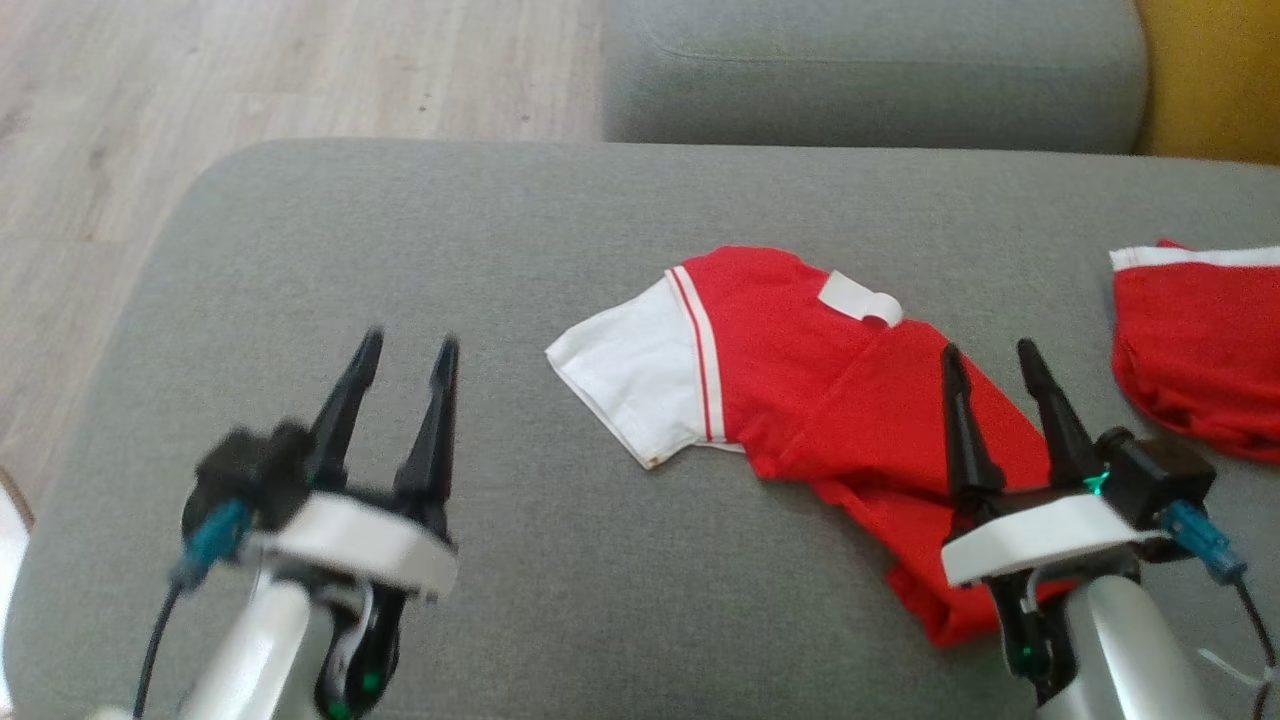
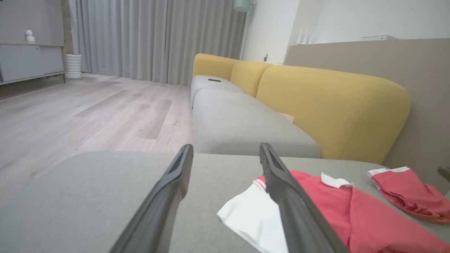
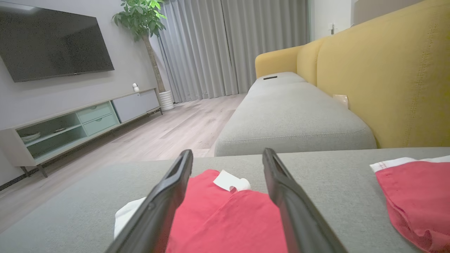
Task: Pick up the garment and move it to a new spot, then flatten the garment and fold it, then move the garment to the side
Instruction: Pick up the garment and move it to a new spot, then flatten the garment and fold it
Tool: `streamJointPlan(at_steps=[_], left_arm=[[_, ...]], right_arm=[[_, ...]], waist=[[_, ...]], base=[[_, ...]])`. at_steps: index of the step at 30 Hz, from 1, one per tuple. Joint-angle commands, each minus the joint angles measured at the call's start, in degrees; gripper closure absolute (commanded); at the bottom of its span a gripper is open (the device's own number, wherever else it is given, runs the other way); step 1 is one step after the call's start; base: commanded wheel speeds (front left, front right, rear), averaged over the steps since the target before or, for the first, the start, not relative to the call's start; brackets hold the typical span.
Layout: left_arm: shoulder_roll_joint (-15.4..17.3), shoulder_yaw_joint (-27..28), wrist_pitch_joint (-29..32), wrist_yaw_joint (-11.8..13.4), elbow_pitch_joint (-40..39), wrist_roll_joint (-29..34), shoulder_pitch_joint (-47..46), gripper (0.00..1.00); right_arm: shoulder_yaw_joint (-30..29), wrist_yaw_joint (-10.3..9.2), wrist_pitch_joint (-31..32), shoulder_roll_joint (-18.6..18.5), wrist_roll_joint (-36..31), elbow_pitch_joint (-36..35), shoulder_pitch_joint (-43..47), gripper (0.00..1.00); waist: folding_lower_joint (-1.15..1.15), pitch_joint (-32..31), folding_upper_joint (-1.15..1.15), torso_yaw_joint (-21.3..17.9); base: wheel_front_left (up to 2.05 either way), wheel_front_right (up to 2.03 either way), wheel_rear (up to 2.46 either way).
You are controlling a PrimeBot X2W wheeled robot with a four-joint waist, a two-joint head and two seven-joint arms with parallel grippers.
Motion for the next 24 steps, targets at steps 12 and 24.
streamJointPlan(at_steps=[12,24], left_arm=[[-6.6,11.0,-0.3,-6.5,-2.9,7.7,5.7,0.00],[-9.9,10.6,-0.3,-9.9,-0.8,9.6,4.1,0.00]], right_arm=[[1.3,0.37,1.6,-0.1,-0.5,-4.2,0.5,0.00],[16.2,0.37,9.4,-0.6,-2.9,2.3,-6.0,0.00]], waist=[[0.01,-0.1,0.00,3.5],[0.01,4.7,0.00,10.4]], base=[[0.00,0.00,0.00],[0.00,0.00,0.00]])
